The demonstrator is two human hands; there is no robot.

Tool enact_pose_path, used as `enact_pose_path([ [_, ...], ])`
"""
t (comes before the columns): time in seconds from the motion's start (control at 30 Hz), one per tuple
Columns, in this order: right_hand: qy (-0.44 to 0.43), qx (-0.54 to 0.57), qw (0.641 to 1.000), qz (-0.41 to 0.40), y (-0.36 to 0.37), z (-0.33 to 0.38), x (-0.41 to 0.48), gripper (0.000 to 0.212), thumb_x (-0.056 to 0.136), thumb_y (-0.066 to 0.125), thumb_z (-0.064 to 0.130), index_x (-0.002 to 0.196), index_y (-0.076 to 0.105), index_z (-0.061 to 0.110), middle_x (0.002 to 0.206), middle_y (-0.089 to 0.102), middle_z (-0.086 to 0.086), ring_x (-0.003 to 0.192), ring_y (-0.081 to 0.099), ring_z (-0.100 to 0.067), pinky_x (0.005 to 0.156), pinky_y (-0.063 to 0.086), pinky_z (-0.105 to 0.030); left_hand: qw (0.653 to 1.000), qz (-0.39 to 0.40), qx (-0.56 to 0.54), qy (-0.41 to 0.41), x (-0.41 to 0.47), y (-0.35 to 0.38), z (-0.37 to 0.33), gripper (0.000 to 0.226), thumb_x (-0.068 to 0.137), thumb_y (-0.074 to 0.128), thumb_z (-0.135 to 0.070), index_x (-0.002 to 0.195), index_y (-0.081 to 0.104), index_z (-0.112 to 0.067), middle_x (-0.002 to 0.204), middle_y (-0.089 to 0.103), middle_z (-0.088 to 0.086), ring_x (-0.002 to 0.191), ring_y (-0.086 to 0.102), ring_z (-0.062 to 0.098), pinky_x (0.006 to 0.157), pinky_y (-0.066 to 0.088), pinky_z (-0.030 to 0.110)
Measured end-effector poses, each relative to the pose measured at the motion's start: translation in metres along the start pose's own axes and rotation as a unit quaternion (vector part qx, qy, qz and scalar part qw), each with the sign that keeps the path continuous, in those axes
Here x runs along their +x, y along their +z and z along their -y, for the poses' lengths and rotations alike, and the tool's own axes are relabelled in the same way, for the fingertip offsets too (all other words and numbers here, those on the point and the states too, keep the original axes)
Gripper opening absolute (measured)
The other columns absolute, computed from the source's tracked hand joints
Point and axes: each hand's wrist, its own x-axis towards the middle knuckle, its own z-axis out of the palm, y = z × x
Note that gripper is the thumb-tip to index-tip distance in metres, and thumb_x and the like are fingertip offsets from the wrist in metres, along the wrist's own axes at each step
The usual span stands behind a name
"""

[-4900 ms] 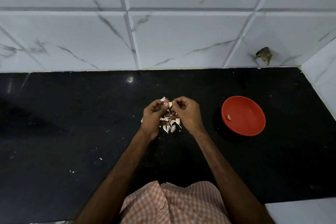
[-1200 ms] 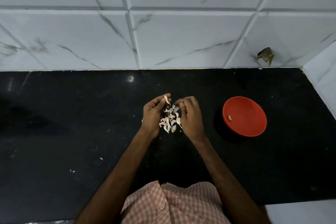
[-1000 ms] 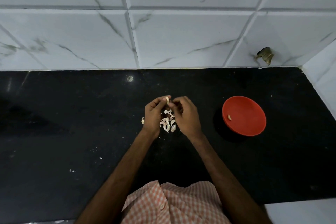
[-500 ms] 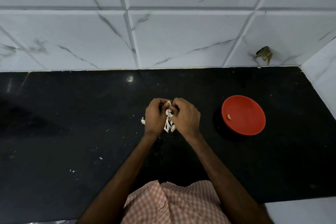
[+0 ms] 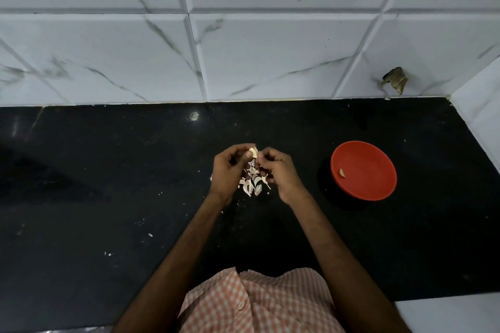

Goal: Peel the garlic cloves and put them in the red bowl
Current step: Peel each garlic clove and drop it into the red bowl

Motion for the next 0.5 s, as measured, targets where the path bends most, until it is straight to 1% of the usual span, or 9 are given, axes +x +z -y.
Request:
enact_pose_path([
  [0.07,-0.089,-0.098,0.991,-0.027,0.0008,-0.0011,0.0018,0.016,0.100,0.058,0.008,0.087,0.066,0.003,0.072,0.062,0.004,0.063,0.054,-0.002,0.058,0.045,-0.018,0.999,-0.009,-0.033,-0.020,-0.0025,0.0017,0.0011,0.020,0.096,0.064,-0.005,0.115,0.070,-0.001,0.092,0.074,0.004,0.074,0.067,0.006,0.059,0.051,0.018],
  [0.13,-0.150,-0.184,0.971,-0.032,0.0005,-0.0042,0.0042,0.014,0.099,0.061,0.012,0.089,0.068,0.007,0.077,0.066,0.004,0.071,0.060,-0.005,0.067,0.050,-0.024,0.997,-0.013,-0.061,-0.034,-0.0033,0.0020,0.0022,0.019,0.094,0.066,-0.005,0.112,0.069,0.002,0.089,0.073,0.004,0.076,0.068,0.010,0.060,0.052,0.020],
  [0.17,-0.164,-0.200,0.966,-0.028,0.0002,-0.0053,0.0049,0.013,0.099,0.061,0.012,0.089,0.069,0.009,0.080,0.067,0.002,0.075,0.062,-0.008,0.070,0.052,-0.028,0.996,-0.017,-0.076,-0.043,-0.0037,0.0017,0.0020,0.019,0.093,0.066,-0.004,0.110,0.068,0.005,0.087,0.073,0.004,0.076,0.068,0.011,0.060,0.053,0.021],
  [0.2,-0.168,-0.196,0.966,-0.018,0.0000,-0.0049,0.0046,0.013,0.099,0.061,0.012,0.089,0.068,0.010,0.080,0.067,0.001,0.077,0.061,-0.010,0.072,0.052,-0.030,0.994,-0.021,-0.090,-0.051,-0.0039,0.0015,0.0017,0.020,0.093,0.066,-0.004,0.109,0.067,0.007,0.085,0.072,0.003,0.075,0.067,0.010,0.060,0.053,0.021],
  [0.3,-0.139,-0.122,0.983,0.019,0.0008,-0.0030,0.0030,0.017,0.100,0.057,0.008,0.086,0.066,0.012,0.074,0.061,0.010,0.073,0.057,-0.004,0.067,0.048,-0.022,0.992,-0.017,-0.114,-0.056,-0.0038,0.0013,0.0008,0.025,0.094,0.064,-0.006,0.113,0.064,0.010,0.085,0.071,0.005,0.074,0.066,0.011,0.058,0.052,0.022],
  [0.33,-0.124,-0.098,0.987,0.020,0.0020,-0.0038,0.0031,0.018,0.101,0.056,0.008,0.086,0.065,0.013,0.073,0.061,0.011,0.072,0.057,-0.005,0.065,0.047,-0.021,0.991,-0.017,-0.117,-0.056,-0.0035,0.0016,-0.0003,0.026,0.095,0.064,-0.005,0.114,0.063,0.012,0.086,0.071,0.007,0.074,0.066,0.012,0.059,0.053,0.022],
  [0.37,-0.115,-0.085,0.990,0.014,0.0028,-0.0051,0.0040,0.018,0.101,0.056,0.009,0.086,0.065,0.012,0.073,0.062,0.009,0.073,0.057,-0.009,0.065,0.048,-0.024,0.991,-0.019,-0.117,-0.056,-0.0032,0.0023,-0.0014,0.026,0.095,0.063,-0.004,0.115,0.063,0.014,0.085,0.071,0.007,0.073,0.067,0.012,0.059,0.054,0.022],
  [0.43,-0.128,-0.110,0.986,-0.008,0.0030,-0.0077,0.0072,0.016,0.101,0.057,0.011,0.088,0.066,0.009,0.077,0.064,0.004,0.077,0.059,-0.015,0.069,0.051,-0.033,0.992,-0.028,-0.108,-0.059,-0.0028,0.0045,-0.0027,0.024,0.095,0.063,-0.002,0.113,0.065,0.013,0.082,0.072,0.006,0.071,0.069,0.011,0.059,0.056,0.024],
  [0.5,-0.185,-0.207,0.960,-0.040,0.0013,-0.0089,0.0088,0.014,0.100,0.059,0.013,0.088,0.066,0.010,0.082,0.066,0.004,0.079,0.063,-0.011,0.073,0.054,-0.034,0.992,-0.040,-0.100,-0.063,-0.0033,0.0071,-0.0037,0.021,0.095,0.065,-0.004,0.111,0.067,0.010,0.081,0.073,0.006,0.072,0.070,0.011,0.061,0.059,0.027],
])
